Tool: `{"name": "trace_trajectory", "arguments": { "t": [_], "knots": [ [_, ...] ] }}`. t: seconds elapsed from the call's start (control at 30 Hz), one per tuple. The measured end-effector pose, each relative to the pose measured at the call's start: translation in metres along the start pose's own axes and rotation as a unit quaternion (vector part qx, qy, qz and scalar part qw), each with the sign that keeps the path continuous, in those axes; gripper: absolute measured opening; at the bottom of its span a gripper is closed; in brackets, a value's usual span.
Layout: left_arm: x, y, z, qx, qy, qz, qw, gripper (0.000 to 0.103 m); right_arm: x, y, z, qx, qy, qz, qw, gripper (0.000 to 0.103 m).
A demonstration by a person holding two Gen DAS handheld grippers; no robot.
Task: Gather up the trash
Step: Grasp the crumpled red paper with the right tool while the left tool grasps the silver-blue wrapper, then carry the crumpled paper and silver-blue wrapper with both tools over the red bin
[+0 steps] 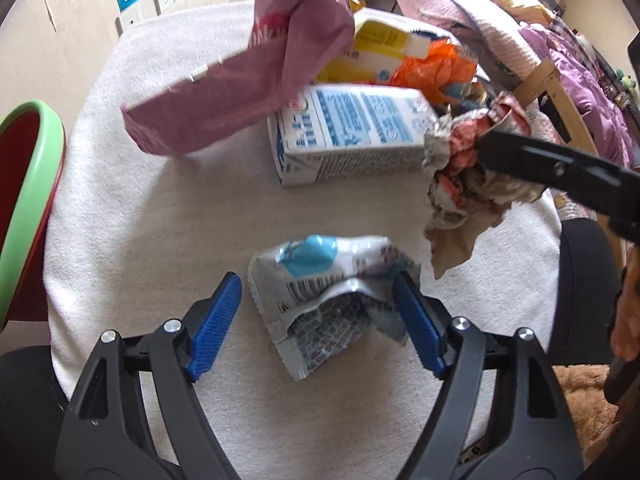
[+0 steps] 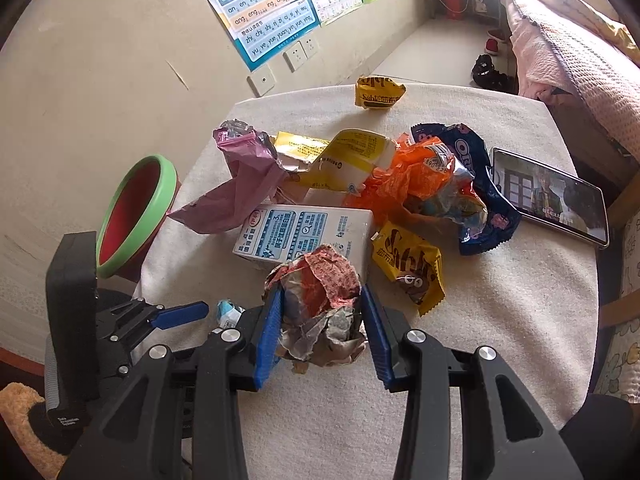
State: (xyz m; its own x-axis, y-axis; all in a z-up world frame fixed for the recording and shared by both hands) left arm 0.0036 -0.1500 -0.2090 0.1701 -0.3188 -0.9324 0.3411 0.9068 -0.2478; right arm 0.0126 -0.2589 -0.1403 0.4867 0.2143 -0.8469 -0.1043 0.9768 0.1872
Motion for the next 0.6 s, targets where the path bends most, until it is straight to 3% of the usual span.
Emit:
{"name": "trace_trajectory", "arguments": {
  "t": [0.2,0.37,0.6],
  "knots": [
    [0.004,-0.007,-0.008,0.020,0.007,-0.001,0.9998,0.078,0.005,0.004,-0.001,-0.001,0.005,0.005,1.000,0.039],
    [0.000,-0.006,-0.007,0.013,-0.001,-0.015,0.9998,0.056,0.005,0.006,-0.002,-0.002,0.005,0.006,1.000,0.040],
    [-0.012,0.008,-0.003,-0.006,-0.020,-0.008,0.9998,0.046,0.005,0.011,-0.001,-0.006,0.004,0.010,1.000,0.040]
  ]
}}
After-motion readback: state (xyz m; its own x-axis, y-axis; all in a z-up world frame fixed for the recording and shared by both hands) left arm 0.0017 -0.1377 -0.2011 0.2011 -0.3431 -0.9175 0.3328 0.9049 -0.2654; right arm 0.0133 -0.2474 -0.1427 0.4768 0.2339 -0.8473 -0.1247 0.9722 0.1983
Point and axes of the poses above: each gripper's, at about its wrist camera, not at the fingertips, and x roughly the way its jaws point, y to its left, z to its top, the point moved 6 cm from there along x, roughly the way its jaws point, and after that the axes turned 15 degrees about -x, right-handed, at the moved point
